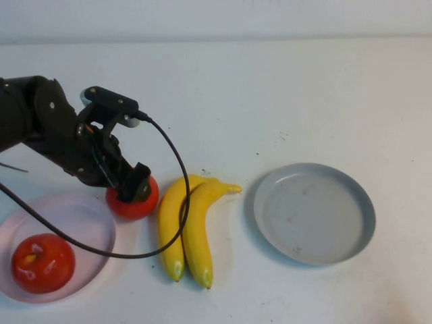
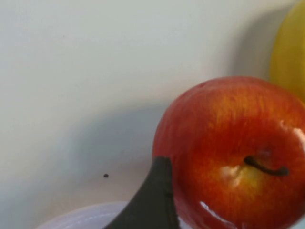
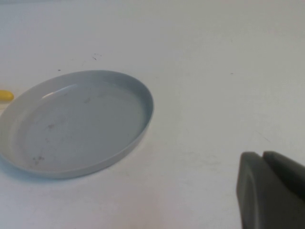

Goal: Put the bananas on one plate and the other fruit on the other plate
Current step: Put one type of fruit in the left plate

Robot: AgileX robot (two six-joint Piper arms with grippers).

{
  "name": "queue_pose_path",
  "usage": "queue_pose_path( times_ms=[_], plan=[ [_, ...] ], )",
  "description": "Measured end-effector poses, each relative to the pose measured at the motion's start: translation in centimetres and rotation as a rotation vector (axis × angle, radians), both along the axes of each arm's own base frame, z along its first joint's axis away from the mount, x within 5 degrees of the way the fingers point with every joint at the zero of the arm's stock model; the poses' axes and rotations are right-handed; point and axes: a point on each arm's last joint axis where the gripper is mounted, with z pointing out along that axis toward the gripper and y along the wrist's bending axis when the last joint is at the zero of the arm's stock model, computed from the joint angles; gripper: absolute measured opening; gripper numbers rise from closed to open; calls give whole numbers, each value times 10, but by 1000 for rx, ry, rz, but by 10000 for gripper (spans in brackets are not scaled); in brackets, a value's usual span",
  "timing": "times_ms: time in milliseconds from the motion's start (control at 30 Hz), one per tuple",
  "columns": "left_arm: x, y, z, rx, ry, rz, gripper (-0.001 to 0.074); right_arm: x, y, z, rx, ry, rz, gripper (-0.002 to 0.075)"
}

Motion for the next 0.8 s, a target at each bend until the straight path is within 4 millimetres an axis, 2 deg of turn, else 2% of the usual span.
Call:
queue_pose_path(
  times_ms=[200, 467, 633, 800],
  plan=[
    [5, -1, -10, 8, 13, -2, 669, 0, 0, 0, 0, 0, 0, -17],
    [9, -2, -11, 3, -9, -2, 664, 0, 0, 0, 0, 0, 0, -17],
    [8, -2, -11, 3, -6, -3, 567, 0, 0, 0, 0, 0, 0, -17],
    [7, -3, -8, 7, 22, -12, 567, 0, 0, 0, 0, 0, 0, -17]
  ],
)
